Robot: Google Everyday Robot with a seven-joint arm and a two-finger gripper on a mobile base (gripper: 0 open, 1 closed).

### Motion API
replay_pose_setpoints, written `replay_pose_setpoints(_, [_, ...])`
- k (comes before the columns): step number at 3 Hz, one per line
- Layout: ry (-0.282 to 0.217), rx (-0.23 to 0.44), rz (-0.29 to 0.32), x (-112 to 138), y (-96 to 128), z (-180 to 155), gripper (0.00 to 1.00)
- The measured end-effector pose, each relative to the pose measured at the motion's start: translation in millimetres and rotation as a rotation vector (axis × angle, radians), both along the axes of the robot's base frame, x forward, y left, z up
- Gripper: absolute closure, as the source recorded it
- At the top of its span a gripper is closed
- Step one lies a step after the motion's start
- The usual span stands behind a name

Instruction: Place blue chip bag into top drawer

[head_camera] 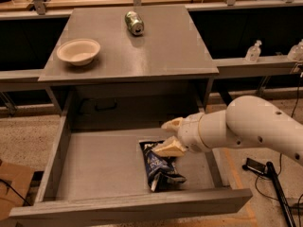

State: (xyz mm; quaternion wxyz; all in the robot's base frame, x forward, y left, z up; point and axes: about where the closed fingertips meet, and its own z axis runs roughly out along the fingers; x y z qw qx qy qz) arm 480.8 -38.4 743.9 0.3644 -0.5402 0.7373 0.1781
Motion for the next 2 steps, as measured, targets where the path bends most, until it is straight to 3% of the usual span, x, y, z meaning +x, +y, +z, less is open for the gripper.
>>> replay_pose_setpoints(1, [-0.038, -0.04, 0.037, 2.6, 2.8, 17.8, 0.0])
replay_pose_setpoints(2, [-0.04, -0.044, 0.04, 2.5, 3.0, 19.1, 0.0])
